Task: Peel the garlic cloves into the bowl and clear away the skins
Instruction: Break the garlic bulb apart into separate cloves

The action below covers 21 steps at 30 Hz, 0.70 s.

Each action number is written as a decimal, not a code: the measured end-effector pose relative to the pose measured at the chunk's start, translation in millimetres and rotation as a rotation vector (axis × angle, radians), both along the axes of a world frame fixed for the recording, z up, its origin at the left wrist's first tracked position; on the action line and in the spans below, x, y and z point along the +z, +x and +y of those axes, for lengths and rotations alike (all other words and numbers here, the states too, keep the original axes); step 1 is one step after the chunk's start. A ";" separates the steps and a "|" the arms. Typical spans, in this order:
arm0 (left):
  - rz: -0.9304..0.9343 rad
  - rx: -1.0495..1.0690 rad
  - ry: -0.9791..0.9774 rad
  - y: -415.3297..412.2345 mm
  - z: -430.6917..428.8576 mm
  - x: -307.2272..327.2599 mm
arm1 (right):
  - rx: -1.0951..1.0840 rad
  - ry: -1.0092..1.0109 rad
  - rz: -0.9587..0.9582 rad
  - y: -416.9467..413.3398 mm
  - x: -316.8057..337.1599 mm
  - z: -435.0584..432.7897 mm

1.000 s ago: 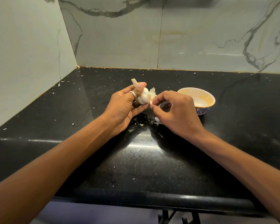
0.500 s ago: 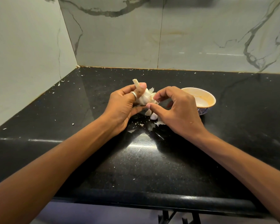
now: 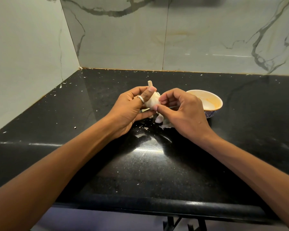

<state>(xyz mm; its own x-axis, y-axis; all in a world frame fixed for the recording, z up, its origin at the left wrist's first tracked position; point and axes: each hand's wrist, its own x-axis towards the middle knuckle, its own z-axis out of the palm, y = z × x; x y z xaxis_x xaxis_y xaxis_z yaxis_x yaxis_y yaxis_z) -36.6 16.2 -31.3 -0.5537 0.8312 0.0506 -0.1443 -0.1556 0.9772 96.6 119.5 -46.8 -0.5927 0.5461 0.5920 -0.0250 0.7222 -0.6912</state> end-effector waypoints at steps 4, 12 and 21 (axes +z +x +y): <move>0.020 -0.039 0.000 -2.6 -1.3 -1.2 | 0.055 -0.170 -0.025 -1.1 -0.7 6.2; 0.043 -0.033 0.009 -1.0 -3.9 -2.5 | 0.129 -0.189 -0.049 -0.5 -2.7 5.8; 0.063 -0.040 0.008 0.4 -5.0 -0.4 | 0.133 -0.214 -0.016 -2.5 -8.5 8.1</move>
